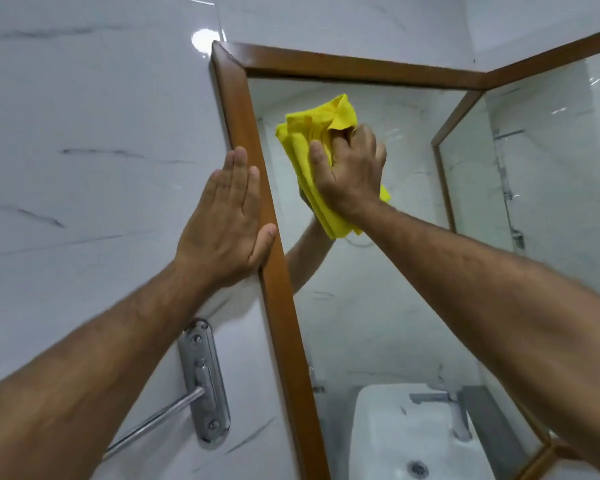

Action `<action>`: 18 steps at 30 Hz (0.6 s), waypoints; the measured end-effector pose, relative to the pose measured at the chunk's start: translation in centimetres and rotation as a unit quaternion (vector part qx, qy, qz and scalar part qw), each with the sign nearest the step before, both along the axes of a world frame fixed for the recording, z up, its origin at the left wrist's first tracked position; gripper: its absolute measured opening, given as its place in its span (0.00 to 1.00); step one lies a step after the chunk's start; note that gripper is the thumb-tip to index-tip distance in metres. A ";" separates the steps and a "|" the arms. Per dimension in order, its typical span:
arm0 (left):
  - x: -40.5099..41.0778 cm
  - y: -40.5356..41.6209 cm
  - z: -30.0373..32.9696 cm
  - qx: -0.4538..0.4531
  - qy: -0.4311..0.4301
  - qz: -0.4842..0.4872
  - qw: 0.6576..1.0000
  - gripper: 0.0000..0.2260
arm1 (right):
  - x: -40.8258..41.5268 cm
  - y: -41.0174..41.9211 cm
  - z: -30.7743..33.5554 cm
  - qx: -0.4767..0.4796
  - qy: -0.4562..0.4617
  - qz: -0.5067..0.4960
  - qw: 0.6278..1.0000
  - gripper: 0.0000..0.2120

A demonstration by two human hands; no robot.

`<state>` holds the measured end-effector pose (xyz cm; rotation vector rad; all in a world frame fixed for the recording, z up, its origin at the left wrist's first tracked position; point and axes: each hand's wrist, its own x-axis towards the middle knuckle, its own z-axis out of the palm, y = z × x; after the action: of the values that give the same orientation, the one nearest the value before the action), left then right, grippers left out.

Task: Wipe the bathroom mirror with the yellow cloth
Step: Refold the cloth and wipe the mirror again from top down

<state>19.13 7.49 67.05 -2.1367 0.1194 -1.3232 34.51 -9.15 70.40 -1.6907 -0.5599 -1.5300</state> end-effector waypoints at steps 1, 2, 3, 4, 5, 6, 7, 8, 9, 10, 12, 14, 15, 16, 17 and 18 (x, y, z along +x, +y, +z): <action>0.1 -0.2 -0.7 -0.014 -0.008 -0.005 1.000 0.36 | 0.2 0.3 -0.8 -0.033 -0.020 -0.003 0.999 0.25; 0.2 -0.4 -1.5 -0.026 -0.013 -0.007 1.000 0.35 | 0.4 0.3 -1.5 -0.074 -0.052 -0.006 0.996 0.26; 0.3 -0.6 -2.3 -0.033 -0.016 -0.011 0.999 0.35 | 0.6 0.2 -2.1 -0.117 -0.090 -0.013 0.989 0.27; 0.4 -0.7 -3.0 -0.035 -0.020 -0.017 0.999 0.35 | 0.6 0.2 -2.7 -0.158 -0.132 -0.021 0.978 0.28; 0.4 -0.9 -3.6 -0.036 -0.023 -0.020 0.999 0.35 | 0.5 0.3 -3.1 -0.193 -0.171 -0.028 0.966 0.29; 0.5 -1.2 -4.4 -0.043 -0.023 -0.019 0.999 0.35 | 0.5 0.5 -4.1 -0.217 -0.201 -0.025 0.955 0.29; 0.6 -1.3 -4.8 -0.046 -0.026 -0.017 0.998 0.35 | 0.3 0.8 -4.8 -0.226 -0.224 -0.016 0.948 0.29; 0.7 -1.5 -5.3 -0.055 -0.025 -0.019 0.998 0.35 | 0.1 1.1 -6.0 -0.229 -0.229 -0.001 0.946 0.28; 0.7 -1.7 -5.8 -0.065 -0.025 -0.024 0.997 0.35 | 0.0 1.3 -7.4 -0.235 -0.230 0.013 0.944 0.28; 0.6 -1.8 -6.3 -0.076 -0.016 -0.032 0.996 0.35 | 0.1 1.3 -9.3 -0.247 -0.229 0.019 0.941 0.28; 0.4 -2.2 -7.5 -0.084 -0.006 -0.043 0.996 0.36 | 0.1 0.7 -14.2 -0.290 -0.230 0.022 0.929 0.31; 0.1 -2.3 -9.1 -0.096 0.011 -0.042 0.994 0.37 | 0.6 -0.3 -19.7 -0.357 -0.249 0.028 0.900 0.36; 0.1 -2.4 -10.1 -0.103 0.016 -0.037 0.994 0.37 | 1.0 -0.9 -22.1 -0.396 -0.269 0.026 0.877 0.38; 0.0 -2.6 -11.2 -0.114 0.018 -0.037 0.993 0.38 | 1.3 -1.5 -23.7 -0.430 -0.288 0.027 0.855 0.39; 0.0 -2.6 -12.4 -0.117 0.017 -0.039 0.992 0.38 | 2.0 -1.9 -24.8 -0.456 -0.305 0.023 0.836 0.39; 0.0 -2.6 -13.6 -0.119 0.014 -0.039 0.992 0.37 | 2.5 -2.3 -25.2 -0.467 -0.323 0.023 0.823 0.38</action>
<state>19.17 4.92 53.40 -2.3716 0.0596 -1.4117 37.04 -11.48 45.18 -1.7122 -1.9514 -1.9368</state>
